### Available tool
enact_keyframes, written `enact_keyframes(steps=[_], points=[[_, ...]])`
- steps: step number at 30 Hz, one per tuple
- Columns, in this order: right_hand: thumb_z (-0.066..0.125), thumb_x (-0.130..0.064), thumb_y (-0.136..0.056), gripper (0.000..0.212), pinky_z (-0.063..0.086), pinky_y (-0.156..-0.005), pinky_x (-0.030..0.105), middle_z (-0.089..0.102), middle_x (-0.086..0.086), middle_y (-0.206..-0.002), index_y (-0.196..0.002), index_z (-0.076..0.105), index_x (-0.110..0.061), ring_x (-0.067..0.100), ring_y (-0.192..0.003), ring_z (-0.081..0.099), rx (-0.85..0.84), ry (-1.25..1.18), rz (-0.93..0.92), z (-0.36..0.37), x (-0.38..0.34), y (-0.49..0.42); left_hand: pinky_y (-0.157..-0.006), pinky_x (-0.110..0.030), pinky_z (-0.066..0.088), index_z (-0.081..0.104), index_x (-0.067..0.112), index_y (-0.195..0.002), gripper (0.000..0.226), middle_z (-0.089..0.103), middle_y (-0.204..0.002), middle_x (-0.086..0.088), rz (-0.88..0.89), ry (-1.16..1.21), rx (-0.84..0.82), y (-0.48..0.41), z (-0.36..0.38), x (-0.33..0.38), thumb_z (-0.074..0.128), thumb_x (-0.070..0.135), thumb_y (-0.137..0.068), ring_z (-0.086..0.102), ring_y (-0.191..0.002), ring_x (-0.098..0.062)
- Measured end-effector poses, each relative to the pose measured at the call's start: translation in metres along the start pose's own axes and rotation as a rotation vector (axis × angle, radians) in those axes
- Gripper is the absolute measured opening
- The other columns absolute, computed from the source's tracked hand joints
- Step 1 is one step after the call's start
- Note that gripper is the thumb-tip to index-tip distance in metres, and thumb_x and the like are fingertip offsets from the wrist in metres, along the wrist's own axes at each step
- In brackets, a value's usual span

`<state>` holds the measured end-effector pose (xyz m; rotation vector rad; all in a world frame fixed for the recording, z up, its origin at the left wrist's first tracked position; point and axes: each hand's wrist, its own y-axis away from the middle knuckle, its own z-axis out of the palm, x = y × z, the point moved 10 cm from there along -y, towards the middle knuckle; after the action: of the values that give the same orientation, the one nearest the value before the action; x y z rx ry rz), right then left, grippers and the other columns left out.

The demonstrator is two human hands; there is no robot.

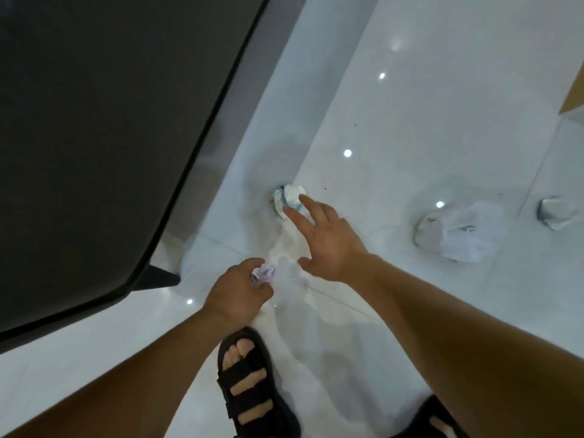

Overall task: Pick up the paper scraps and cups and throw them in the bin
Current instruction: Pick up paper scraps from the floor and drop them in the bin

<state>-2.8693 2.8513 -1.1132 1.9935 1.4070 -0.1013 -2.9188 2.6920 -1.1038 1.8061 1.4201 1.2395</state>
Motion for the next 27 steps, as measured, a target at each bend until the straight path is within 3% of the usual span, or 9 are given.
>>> enact_keyframes(steps=[4, 9, 13, 21, 27], points=[[0.062, -0.011, -0.086, 0.092, 0.034, -0.108, 0.055, -0.013, 0.004, -0.162, -0.154, 0.004, -0.034, 0.036, -0.148, -0.003, 0.033, 0.19, 0.004, 0.008, -0.001, -0.074, -0.082, -0.023, 0.041, 0.049, 0.025, -0.132, 0.047, 0.057, -0.109, 0.001, -0.039, -0.034, 0.02, -0.028, -0.004, -0.044, 0.063, 0.034, -0.088, 0.056, -0.097, -0.016], [0.049, -0.011, -0.092, 0.055, 0.049, -0.091, 0.044, 0.028, 0.009, -0.145, -0.143, 0.038, -0.027, 0.032, -0.128, 0.032, 0.009, 0.273, -0.056, 0.038, -0.005, -0.076, -0.083, -0.022, 0.038, 0.046, 0.024, -0.135, 0.048, 0.056, -0.118, -0.001, -0.021, -0.084, 0.016, -0.036, 0.002, -0.063, 0.06, 0.031, -0.09, 0.053, -0.101, -0.015], [0.042, -0.014, -0.096, 0.044, 0.052, -0.086, 0.039, 0.035, 0.005, -0.137, -0.139, 0.042, -0.025, 0.028, -0.119, 0.036, -0.063, 0.157, 0.046, 0.047, 0.006, -0.013, -0.084, -0.022, 0.038, 0.047, 0.023, -0.134, 0.046, 0.057, -0.118, -0.003, -0.006, -0.051, 0.024, -0.011, 0.006, -0.048, 0.059, 0.035, -0.091, 0.054, -0.102, -0.016], [0.052, -0.027, -0.094, 0.061, 0.046, -0.096, 0.036, 0.032, 0.005, -0.144, -0.149, 0.026, -0.035, 0.027, -0.126, 0.034, -0.12, 0.015, 0.098, -0.076, -0.027, 0.095, -0.089, -0.025, 0.042, 0.046, 0.024, -0.136, 0.051, 0.057, -0.119, -0.007, 0.106, -0.012, 0.092, 0.086, -0.037, 0.047, 0.053, 0.047, -0.092, 0.056, -0.107, -0.022], [0.054, -0.028, -0.092, 0.06, 0.05, -0.088, 0.034, 0.038, 0.006, -0.14, -0.147, 0.03, -0.033, 0.027, -0.121, 0.042, -0.039, 0.114, 0.061, -0.201, -0.092, 0.169, -0.089, -0.027, 0.044, 0.046, 0.027, -0.136, 0.05, 0.056, -0.123, -0.007, 0.183, 0.003, 0.146, 0.195, -0.101, 0.114, 0.053, 0.047, -0.091, 0.057, -0.108, -0.024]])
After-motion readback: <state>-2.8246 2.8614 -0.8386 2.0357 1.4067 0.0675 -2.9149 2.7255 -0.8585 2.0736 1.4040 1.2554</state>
